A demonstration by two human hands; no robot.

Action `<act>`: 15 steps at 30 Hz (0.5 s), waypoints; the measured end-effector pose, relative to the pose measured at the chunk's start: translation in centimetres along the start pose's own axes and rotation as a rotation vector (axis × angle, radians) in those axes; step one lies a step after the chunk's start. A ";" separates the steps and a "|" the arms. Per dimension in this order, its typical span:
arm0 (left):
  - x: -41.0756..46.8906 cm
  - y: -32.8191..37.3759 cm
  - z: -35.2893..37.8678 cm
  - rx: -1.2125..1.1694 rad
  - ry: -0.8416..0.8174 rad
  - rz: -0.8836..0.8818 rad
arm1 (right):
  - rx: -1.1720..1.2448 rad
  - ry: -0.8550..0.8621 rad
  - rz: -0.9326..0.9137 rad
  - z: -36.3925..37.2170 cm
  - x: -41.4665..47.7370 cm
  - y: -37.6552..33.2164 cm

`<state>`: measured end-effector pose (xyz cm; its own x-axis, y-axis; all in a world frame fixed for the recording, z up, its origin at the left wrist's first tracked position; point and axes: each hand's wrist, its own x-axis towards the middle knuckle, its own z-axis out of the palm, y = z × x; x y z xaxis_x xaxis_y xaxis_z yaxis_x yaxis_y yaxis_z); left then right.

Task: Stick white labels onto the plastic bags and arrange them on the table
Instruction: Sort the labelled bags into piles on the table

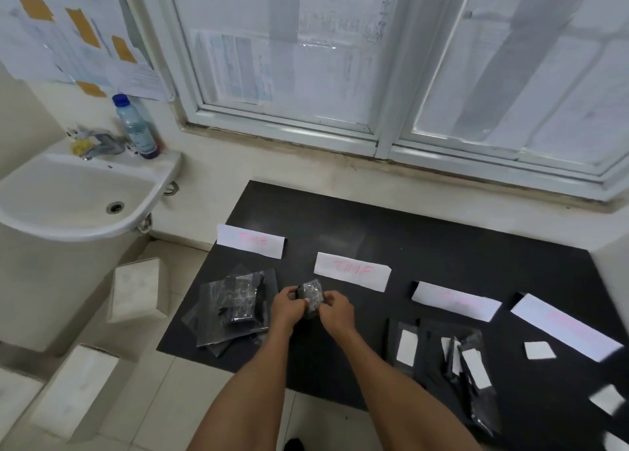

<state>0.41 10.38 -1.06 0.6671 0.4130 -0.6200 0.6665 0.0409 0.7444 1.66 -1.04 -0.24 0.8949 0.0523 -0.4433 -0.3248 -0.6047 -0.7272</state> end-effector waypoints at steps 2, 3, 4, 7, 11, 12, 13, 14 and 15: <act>-1.1 1.1 2.3 -0.027 -0.027 0.008 | 0.042 0.054 0.000 -2.3 -0.6 0.8; -1.9 1.7 3.9 -0.039 -0.043 0.032 | 0.074 0.080 0.008 -3.8 -0.9 1.4; -2.4 2.0 5.3 -0.070 -0.054 0.051 | 0.097 0.100 0.010 -5.1 -1.1 2.0; -4.6 3.0 10.7 -0.107 -0.177 0.043 | 0.148 0.201 0.029 -10.2 -1.9 4.7; -8.0 3.4 18.4 -0.081 -0.349 0.041 | 0.153 0.321 0.094 -17.4 -3.7 9.6; -8.9 3.2 20.4 -0.069 -0.385 0.049 | 0.169 0.343 0.113 -19.1 -4.3 10.8; -10.4 3.1 23.1 -0.027 -0.431 0.056 | 0.190 0.382 0.148 -21.4 -5.0 12.8; -11.4 2.7 25.6 0.008 -0.462 0.058 | 0.195 0.419 0.176 -23.3 -5.6 14.6; -12.3 2.4 27.5 0.040 -0.490 0.059 | 0.192 0.444 0.206 -24.9 -6.2 16.0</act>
<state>2.95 -19.57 1.52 0.7759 -0.0633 -0.6277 0.6285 -0.0084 0.7777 -1.47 -30.78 3.94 0.8367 -0.4189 -0.3528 -0.5206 -0.4079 -0.7501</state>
